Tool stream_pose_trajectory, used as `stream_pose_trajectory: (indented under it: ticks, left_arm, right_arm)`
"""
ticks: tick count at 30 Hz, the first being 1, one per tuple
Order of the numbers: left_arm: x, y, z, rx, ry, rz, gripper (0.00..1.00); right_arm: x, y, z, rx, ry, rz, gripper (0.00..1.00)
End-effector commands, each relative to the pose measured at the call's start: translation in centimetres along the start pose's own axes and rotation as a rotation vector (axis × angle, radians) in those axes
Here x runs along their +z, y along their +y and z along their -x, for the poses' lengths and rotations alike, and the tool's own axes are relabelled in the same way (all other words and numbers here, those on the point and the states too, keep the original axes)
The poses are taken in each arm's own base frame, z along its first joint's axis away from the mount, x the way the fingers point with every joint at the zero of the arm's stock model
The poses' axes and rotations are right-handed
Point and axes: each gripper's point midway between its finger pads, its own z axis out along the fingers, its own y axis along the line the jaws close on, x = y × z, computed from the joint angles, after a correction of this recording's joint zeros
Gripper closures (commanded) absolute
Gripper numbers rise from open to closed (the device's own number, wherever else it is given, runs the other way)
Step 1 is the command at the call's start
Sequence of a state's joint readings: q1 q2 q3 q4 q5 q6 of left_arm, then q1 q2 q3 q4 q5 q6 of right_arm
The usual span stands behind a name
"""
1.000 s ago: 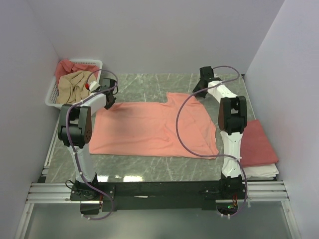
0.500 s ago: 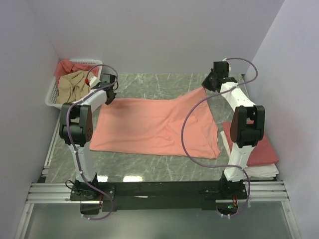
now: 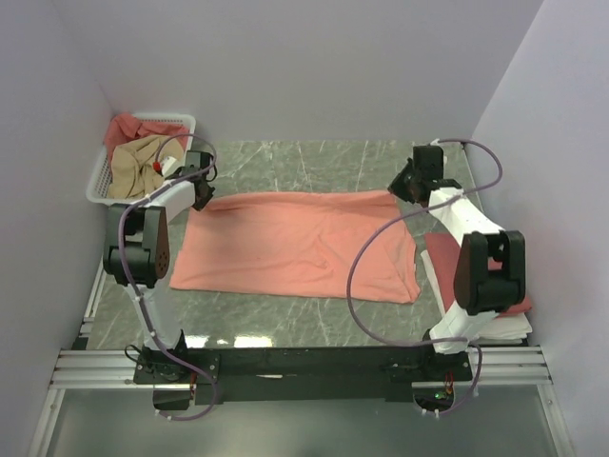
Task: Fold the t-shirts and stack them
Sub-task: Fold the tshirt
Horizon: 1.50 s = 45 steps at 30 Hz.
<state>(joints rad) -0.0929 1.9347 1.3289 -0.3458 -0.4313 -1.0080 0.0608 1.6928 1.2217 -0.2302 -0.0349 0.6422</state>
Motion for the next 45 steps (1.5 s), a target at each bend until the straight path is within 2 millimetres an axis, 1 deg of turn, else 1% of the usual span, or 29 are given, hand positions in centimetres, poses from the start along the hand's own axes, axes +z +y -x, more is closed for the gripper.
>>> stream_pose_trajectory:
  ticks: [1, 2, 3, 5, 6, 7, 11, 12, 14, 16, 22, 23, 24, 27, 28, 33, 39, 44, 45]
  left_arm:
    - [-2.5, -0.9, 2.5, -0.049, -0.058, -0.059, 0.99]
    - [-2.9, -1.0, 2.8, -0.056, -0.063, -0.067, 0.99]
    - [-2.8, -0.4, 2.5, -0.056, -0.064, -0.057, 0.99]
    - [-3.5, -0.3, 2.7, -0.076, -0.07, -0.073, 0.99]
    - [-3.4, 0.2, 2.2, -0.074, -0.064, -0.069, 0.99]
    - [-3.5, 0.2, 2.3, -0.083, -0.065, -0.075, 0.99]
    - [-4.2, 0.9, 2.1, -0.095, -0.066, -0.077, 0.99]
    - [-4.2, 1.4, 1.8, -0.095, -0.064, -0.069, 0.99]
    - [-4.7, 1.5, 2.0, -0.102, -0.073, -0.079, 0.99]
    - [-4.8, 2.2, 1.7, -0.103, -0.073, -0.069, 0.99]
    - [-5.6, 3.3, 1.8, -0.115, -0.092, -0.074, 0.99]
    - [-5.8, 3.3, 2.0, -0.12, -0.097, -0.079, 0.99]
    - [-5.8, 3.7, 1.6, -0.119, -0.091, -0.073, 0.99]
    - [-6.0, 4.1, 1.5, -0.126, -0.094, -0.076, 0.99]
    - [-6.3, 4.1, 1.6, -0.13, -0.097, -0.082, 0.99]
    - [-6.6, 4.8, 1.0, -0.137, -0.093, -0.097, 0.99]
    - [-6.8, 5.8, 0.4, -0.146, -0.087, -0.097, 0.99]
    - [-7.1, 6.9, -0.3, -0.152, -0.082, -0.099, 0.99]
    - [-7.2, 6.8, -0.2, -0.159, -0.087, -0.105, 0.99]
  right_arm:
    - [-3.4, 1.2, 1.7, 0.037, -0.104, 0.07, 1.0]
    - [-3.7, 1.1, 1.4, 0.037, -0.103, 0.076, 1.0]
    - [-4.1, 0.9, 1.2, 0.041, -0.103, 0.076, 1.0]
    - [-4.9, 0.2, 0.5, 0.046, -0.102, 0.068, 1.0]
    - [-5.1, -0.2, 0.2, 0.049, -0.102, 0.06, 1.0]
    - [-5.6, -0.6, -0.3, 0.051, -0.105, 0.057, 1.0]
    - [-6.5, -1.5, -1.4, 0.056, -0.099, 0.054, 1.0]
    - [-7.0, -1.5, -1.4, 0.056, -0.105, 0.059, 1.0]
    - [-7.1, -2.1, -2.3, 0.053, -0.092, 0.051, 1.0]
    - [-7.4, -2.5, -2.7, 0.054, -0.092, 0.051, 1.0]
    - [-8.6, -3.2, -4.0, 0.048, -0.085, 0.059, 1.0]
    - [-8.7, -3.3, -4.1, 0.048, -0.085, 0.059, 1.0]
    - [-8.7, -3.5, -4.4, 0.046, -0.081, 0.056, 1.0]
    - [-9.2, -3.9, -4.9, 0.047, -0.081, 0.059, 1.0]
    - [-9.2, -4.3, -5.4, 0.046, -0.072, 0.053, 1.0]
    - [-9.9, -4.8, -5.9, 0.045, -0.081, 0.054, 1.0]
    - [-9.8, -6.0, -7.6, 0.051, -0.065, 0.045, 1.0]
    - [-9.9, -6.5, -8.3, 0.047, -0.057, 0.047, 1.0]
    - [-9.9, -6.5, -8.4, 0.047, -0.056, 0.048, 1.0]
